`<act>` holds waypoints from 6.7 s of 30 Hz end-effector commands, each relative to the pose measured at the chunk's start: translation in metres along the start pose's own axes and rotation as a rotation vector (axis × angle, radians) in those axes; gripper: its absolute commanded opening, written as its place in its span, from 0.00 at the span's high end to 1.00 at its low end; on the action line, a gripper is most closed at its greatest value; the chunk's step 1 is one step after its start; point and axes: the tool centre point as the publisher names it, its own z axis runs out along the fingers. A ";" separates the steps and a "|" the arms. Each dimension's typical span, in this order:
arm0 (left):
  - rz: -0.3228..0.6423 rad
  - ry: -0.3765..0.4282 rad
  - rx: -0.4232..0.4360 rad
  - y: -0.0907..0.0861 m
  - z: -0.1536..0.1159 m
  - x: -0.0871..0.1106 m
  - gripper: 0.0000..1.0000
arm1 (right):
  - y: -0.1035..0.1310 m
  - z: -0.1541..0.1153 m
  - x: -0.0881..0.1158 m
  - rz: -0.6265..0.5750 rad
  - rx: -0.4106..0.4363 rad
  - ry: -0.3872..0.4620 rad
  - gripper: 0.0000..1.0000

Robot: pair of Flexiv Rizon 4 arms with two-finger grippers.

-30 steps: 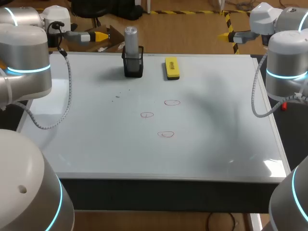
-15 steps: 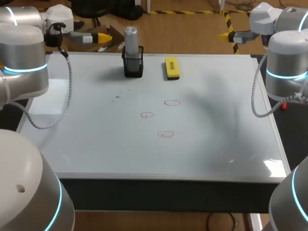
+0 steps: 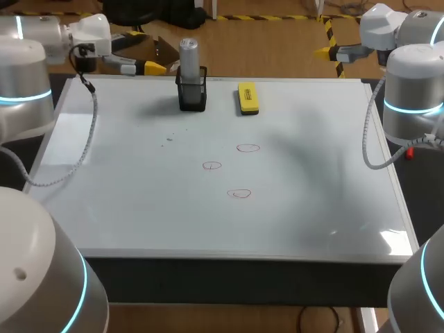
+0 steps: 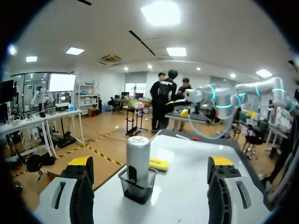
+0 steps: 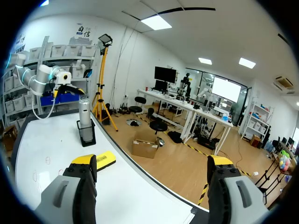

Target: Pick up the inspection probe, press it on each red-marked spot on the whiteboard one by one, put down the probe, pick up the eraser, and wipe off all the red marks.

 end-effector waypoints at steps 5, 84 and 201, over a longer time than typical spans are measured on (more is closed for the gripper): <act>0.010 0.185 0.009 0.004 0.034 -0.014 0.00 | 0.000 0.000 0.000 0.000 0.001 0.001 0.00; 0.059 0.218 0.157 -0.002 0.108 -0.013 1.00 | 0.000 0.000 0.000 0.000 0.001 0.001 0.00; 0.047 -0.029 0.108 -0.005 -0.073 -0.009 1.00 | 0.049 0.079 0.064 -0.630 0.175 0.749 0.00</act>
